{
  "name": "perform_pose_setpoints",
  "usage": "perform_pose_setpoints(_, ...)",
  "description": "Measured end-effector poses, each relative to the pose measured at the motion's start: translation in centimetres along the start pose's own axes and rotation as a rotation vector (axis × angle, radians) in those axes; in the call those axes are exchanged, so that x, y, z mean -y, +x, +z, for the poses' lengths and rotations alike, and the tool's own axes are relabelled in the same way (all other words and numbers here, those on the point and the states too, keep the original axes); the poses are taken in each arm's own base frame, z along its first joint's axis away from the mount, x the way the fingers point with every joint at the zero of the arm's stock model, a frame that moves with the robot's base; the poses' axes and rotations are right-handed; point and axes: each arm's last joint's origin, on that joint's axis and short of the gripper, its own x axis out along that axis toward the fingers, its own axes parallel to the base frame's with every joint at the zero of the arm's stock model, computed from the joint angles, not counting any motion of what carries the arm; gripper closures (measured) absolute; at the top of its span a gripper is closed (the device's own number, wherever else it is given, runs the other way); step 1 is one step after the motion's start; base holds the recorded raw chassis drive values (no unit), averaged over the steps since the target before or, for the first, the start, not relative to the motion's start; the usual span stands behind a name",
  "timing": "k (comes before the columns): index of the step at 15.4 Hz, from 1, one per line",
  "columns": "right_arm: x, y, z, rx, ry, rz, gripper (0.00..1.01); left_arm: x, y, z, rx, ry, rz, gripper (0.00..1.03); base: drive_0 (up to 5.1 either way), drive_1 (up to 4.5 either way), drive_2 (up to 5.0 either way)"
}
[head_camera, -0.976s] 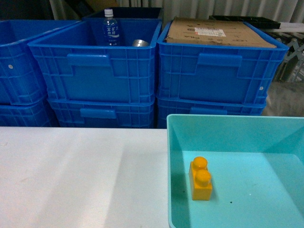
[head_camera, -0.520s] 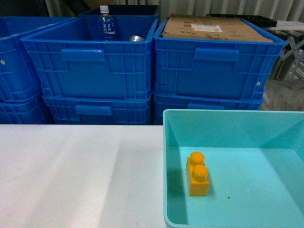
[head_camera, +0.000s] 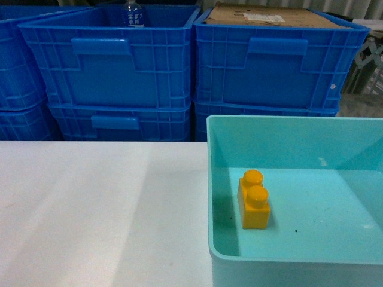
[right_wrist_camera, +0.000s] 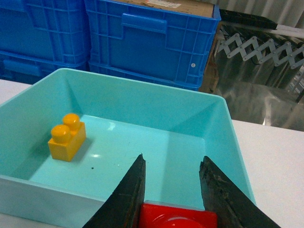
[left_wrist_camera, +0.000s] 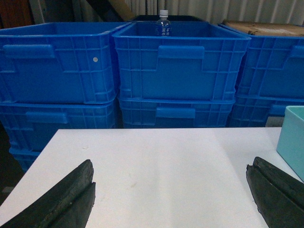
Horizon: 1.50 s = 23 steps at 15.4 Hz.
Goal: Pick red block from blue box to shelf
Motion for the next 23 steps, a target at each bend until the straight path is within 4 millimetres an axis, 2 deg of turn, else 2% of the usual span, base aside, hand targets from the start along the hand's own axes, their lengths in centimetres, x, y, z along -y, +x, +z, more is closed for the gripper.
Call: perform_pose_setpoints(23,0.00,0.00,0.04,0.002,0.000,0.000,0.72,-0.01,0.00,0.02,0.002,0.000,0.002,0.05,0.0,0.00,0.0)
